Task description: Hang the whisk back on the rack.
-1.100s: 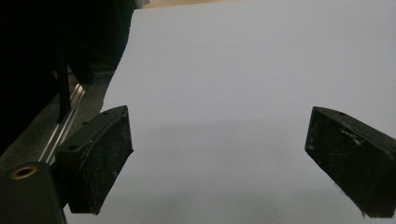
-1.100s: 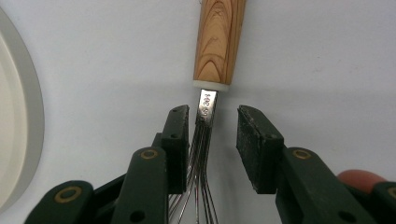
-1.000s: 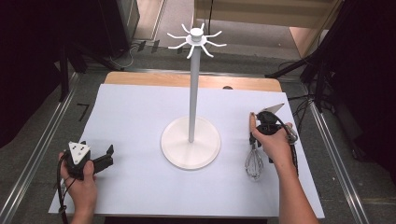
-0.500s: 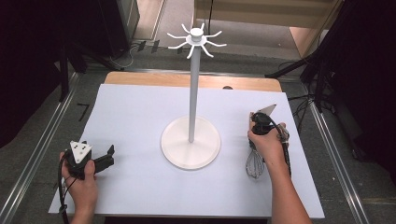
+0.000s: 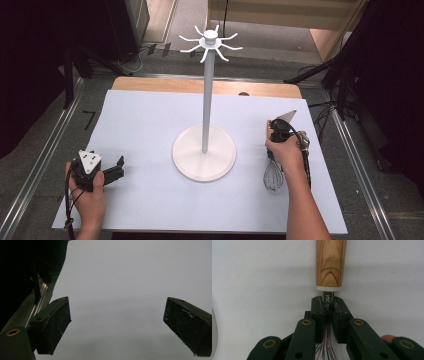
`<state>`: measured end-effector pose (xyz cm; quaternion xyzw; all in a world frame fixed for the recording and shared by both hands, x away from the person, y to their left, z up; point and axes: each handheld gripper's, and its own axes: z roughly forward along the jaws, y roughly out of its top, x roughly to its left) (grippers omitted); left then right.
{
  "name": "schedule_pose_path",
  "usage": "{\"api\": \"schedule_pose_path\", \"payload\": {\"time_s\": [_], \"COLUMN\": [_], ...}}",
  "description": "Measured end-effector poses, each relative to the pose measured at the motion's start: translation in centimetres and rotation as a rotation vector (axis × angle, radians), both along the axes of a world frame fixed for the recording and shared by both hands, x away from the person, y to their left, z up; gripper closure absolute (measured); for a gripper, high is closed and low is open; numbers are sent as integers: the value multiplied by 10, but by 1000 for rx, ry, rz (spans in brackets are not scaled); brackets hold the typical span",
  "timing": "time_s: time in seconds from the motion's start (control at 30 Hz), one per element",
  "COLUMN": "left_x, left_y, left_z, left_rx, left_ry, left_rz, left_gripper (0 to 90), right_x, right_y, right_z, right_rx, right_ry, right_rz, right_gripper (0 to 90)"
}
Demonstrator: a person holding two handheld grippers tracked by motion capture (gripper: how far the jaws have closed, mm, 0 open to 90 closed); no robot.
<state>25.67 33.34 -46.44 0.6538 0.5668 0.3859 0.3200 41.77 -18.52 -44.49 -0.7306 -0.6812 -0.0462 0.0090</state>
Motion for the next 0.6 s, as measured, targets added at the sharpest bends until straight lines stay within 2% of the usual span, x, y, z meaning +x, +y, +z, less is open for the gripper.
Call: {"api": "schedule_pose_path", "payload": {"time_s": [0.17,0.33,0.6], "left_x": [1,1,1], "left_y": [-2,-2,-2], "left_z": [-1,0,0], "left_rx": [15,15,17], "left_ry": [5,13,16], "left_rz": [-1,1,2], "left_gripper": [79,79,78], "right_x": [2,2,2], "right_y": [0,7,5], "right_z": [0,0,0], "right_rx": [-3,-51,-36], "right_ry": [16,16,13], "right_rz": [2,15,8], "right_gripper": [823,820,825]}}
